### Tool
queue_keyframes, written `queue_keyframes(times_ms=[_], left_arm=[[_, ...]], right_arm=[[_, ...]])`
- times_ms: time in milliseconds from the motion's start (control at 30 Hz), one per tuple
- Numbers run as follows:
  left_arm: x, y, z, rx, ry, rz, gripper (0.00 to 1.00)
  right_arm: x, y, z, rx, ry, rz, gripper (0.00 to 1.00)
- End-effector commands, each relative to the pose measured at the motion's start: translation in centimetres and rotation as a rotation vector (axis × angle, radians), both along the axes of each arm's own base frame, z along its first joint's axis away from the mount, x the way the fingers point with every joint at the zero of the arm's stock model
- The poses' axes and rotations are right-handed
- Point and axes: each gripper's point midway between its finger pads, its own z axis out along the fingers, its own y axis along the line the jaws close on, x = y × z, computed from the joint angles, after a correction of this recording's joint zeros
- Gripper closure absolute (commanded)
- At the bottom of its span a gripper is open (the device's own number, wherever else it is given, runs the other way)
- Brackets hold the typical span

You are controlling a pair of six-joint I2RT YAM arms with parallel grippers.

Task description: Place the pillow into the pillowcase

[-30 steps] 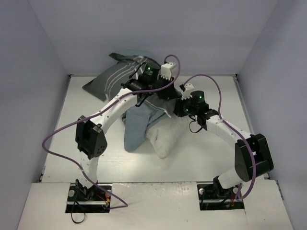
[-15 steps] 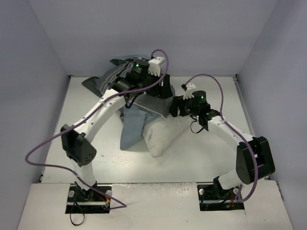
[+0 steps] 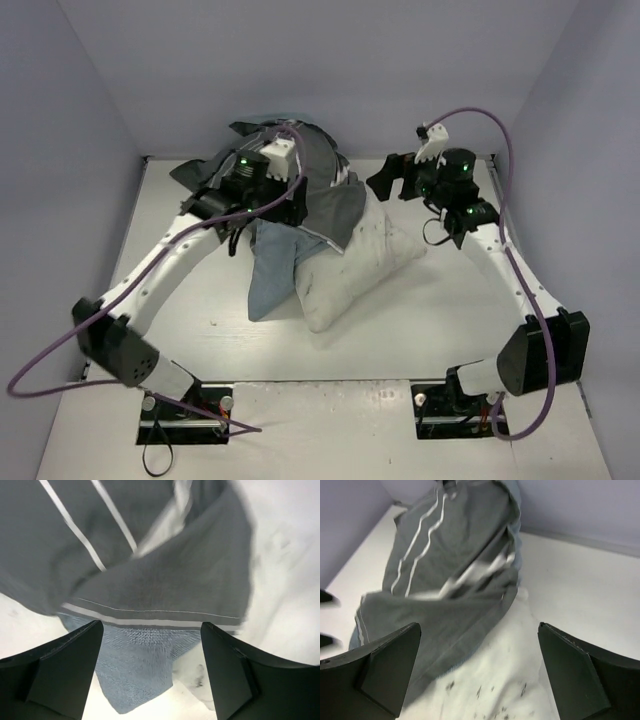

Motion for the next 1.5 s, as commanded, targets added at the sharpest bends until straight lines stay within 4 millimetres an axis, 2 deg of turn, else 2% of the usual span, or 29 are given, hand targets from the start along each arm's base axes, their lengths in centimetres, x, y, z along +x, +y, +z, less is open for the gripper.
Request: queue_keyframes(times_ms=[0,33,133,167,200,233,333,400,467,567,600,633,700,733,767,800,833,900,967,1000,1067,1100,1133,1200,1233,1300,1367,1400,1467], left_arm=[[0.0,-0.7,-5.0,0.049,0.114,-0.011,0.25],[-0.3,-0.6,-4.5,0.037,0.102,-0.018,0.25],[-1.0,-0.3,-4.7,0.024,0.078,-0.029,0.26],[-1.5,-0.7,-4.9,0.004,0.097,-0.051,0.29],[-2.2,-0.9,-5.8,-0.007,0.132,-0.068,0.42],[-3.0,-1.5,-6.5,-0.025,0.167,-0.092,0.48],[-6.6,-3.5,-9.1,-0.046,0.271,-0.173,0.65],[-8.4,-3.5,-9.9,-0.042,0.278,-0.188,0.66],[-9.2,-3.3,-9.3,-0.059,0.259,-0.177,0.66],[-9.1,-1.0,-6.3,-0.085,0.148,-0.114,0.62],[-8.6,0.4,-4.7,-0.078,0.076,-0.06,0.58],[-8.1,1.4,-3.9,-0.066,0.037,-0.023,0.48],[-6.6,4.7,-2.9,-0.019,-0.02,0.094,0.42],[-6.1,5.8,-2.8,0.004,-0.026,0.13,0.4],[-5.9,6.6,-2.7,0.022,-0.025,0.146,0.38],[-4.8,8.4,-3.1,0.049,-0.019,0.213,0.38],[-4.4,9.2,-3.3,0.064,-0.012,0.238,0.37],[-3.6,10.9,-4.8,0.089,0.029,0.298,0.37],[-3.4,11.0,-6.6,0.088,0.084,0.32,0.37],[-3.2,10.5,-7.9,0.09,0.126,0.312,0.37],[-3.7,7.7,-9.7,-0.015,0.216,0.238,0.38],[-4.0,6.2,-10.8,-0.054,0.257,0.2,0.44],[-3.7,4.2,-10.6,-0.141,0.261,0.181,0.48],[-5.3,0.8,-12.1,-0.2,0.321,0.083,0.57],[-7.0,-2.2,-11.9,-0.22,0.337,0.015,0.62],[-8.2,-6.4,-11.1,-0.306,0.353,-0.103,0.63],[-9.3,-10.2,-8.0,-0.439,0.353,-0.212,0.63],[-9.6,-11.0,-6.7,-0.475,0.355,-0.254,0.63],[-8.8,-11.2,-3.1,-0.496,0.276,-0.267,0.62]], right_arm=[[1.9,0.9,3.0,0.083,-0.03,0.104,0.0],[3.1,1.2,1.5,0.096,0.016,0.122,0.0],[4.6,2.8,1.8,0.128,0.032,0.213,0.0],[5.8,3.4,-0.3,0.144,0.089,0.232,0.0],[6.6,4.0,0.1,0.158,0.086,0.253,0.0],[7.5,4.7,-2.0,0.169,0.137,0.281,0.0],[9.4,6.5,-4.3,0.172,0.171,0.326,0.0],[9.8,8.2,-4.9,0.165,0.167,0.37,0.0],[9.3,10.4,-6.9,0.157,0.196,0.436,0.0],[7.3,13.2,-8.6,0.165,0.224,0.574,0.01],[6.0,14.8,-9.0,0.15,0.213,0.643,0.1],[5.2,15.5,-9.6,0.152,0.224,0.686,0.17],[2.8,16.8,-10.5,0.17,0.252,0.788,0.35],[2.2,16.9,-10.8,0.171,0.26,0.807,0.56],[1.4,16.7,-11.7,0.17,0.286,0.813,0.67],[1.1,16.7,-12.0,0.163,0.292,0.81,0.9],[0.8,16.4,-11.7,0.15,0.273,0.808,0.97],[0.4,15.5,-12.9,0.125,0.297,0.764,0.94],[0.9,14.2,-12.7,0.097,0.28,0.701,0.79],[1.1,13.4,-13.4,0.083,0.297,0.656,0.67],[3.1,11.3,-13.2,0.033,0.27,0.527,0.57],[4.4,10.3,-12.6,0.008,0.248,0.45,0.52],[5.2,9.6,-12.1,0.004,0.236,0.414,0.5],[6.8,8.1,-10.8,0.002,0.213,0.342,0.45],[7.8,7.7,-9.6,0.0,0.183,0.311,0.44],[9.0,6.7,-8.0,-0.018,0.146,0.246,0.41],[10.0,5.5,-6.3,-0.048,0.103,0.159,0.38],[9.9,4.9,-4.5,-0.055,0.066,0.123,0.35],[9.5,3.2,-3.8,-0.086,0.049,0.033,0.26]])
